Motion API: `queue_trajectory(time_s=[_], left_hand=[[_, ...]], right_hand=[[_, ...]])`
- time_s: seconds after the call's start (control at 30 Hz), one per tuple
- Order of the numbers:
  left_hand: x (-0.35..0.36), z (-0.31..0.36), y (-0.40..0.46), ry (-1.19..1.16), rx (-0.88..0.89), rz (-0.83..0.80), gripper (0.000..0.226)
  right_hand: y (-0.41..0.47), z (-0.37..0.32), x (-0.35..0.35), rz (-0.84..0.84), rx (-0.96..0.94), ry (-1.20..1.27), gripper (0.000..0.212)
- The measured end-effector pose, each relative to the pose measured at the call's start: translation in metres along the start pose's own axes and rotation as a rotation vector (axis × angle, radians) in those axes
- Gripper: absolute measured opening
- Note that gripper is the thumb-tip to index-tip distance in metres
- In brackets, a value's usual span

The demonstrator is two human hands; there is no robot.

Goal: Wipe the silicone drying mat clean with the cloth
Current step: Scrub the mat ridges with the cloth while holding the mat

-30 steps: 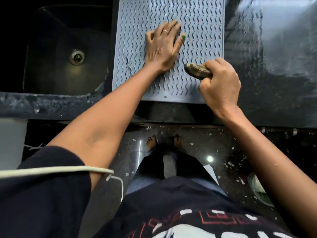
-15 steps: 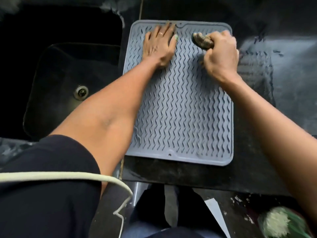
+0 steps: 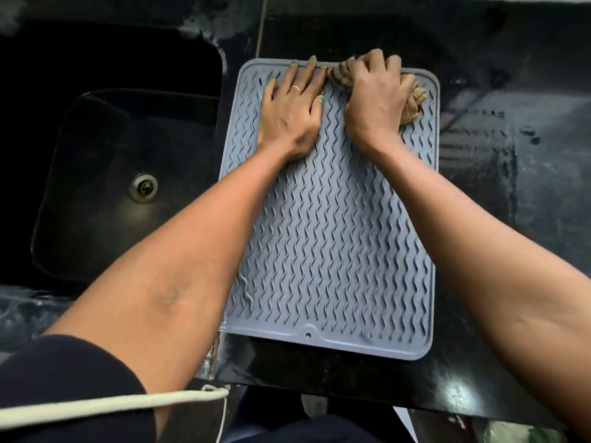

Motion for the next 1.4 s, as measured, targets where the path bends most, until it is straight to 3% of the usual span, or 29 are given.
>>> queue_trajectory(time_s=[0.4, 0.5, 0.57, 0.7, 0.8, 1.03, 1.23, 1.33, 1.4], left_hand=[[-0.002, 0.0, -0.002, -0.022, -0.012, 0.006, 0.053], [-0.006, 0.016, 0.0, -0.057, 0.266, -0.017, 0.056], [-0.003, 0.024, 0.003, -0.087, 0.424, -0.124, 0.056], [0.003, 0.017, 0.009, -0.096, 0.354, -0.133, 0.053], [0.002, 0.018, 0.008, -0.105, 0.357, -0.12, 0.054], [0.002, 0.017, 0.008, -0.115, 0.35, -0.132, 0.056], [-0.001, 0.019, 0.005, -0.111, 0.336, -0.131, 0.054], [-0.002, 0.019, 0.005, -0.109, 0.331, -0.129, 0.054], [-0.001, 0.018, 0.005, -0.111, 0.334, -0.131, 0.053]], right_hand=[[-0.108, -0.002, -0.056, 0.074, -0.037, 0.111, 0.034], [-0.101, -0.002, -0.065, -0.016, -0.087, 0.166, 0.027], [-0.067, 0.005, -0.062, -0.003, -0.008, 0.219, 0.025], [-0.004, 0.021, -0.029, 0.02, 0.067, 0.116, 0.044], [0.001, 0.019, -0.007, -0.066, 0.015, 0.006, 0.04], [-0.072, 0.014, -0.032, 0.037, 0.006, -0.005, 0.045], [-0.109, 0.01, -0.057, 0.032, 0.008, 0.024, 0.035], [-0.081, 0.022, -0.071, 0.061, 0.178, 0.231, 0.032], [-0.052, 0.035, -0.068, 0.146, 0.302, 0.233, 0.038]])
Point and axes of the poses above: each hand's wrist, its own y-axis towards the middle knuckle, its own x-axis out of the palm, z = x × y, the point moved 4 cm from there along y, towards the middle knuckle, and after that the axes turned 15 degrees about z, right-handed, at the moved point
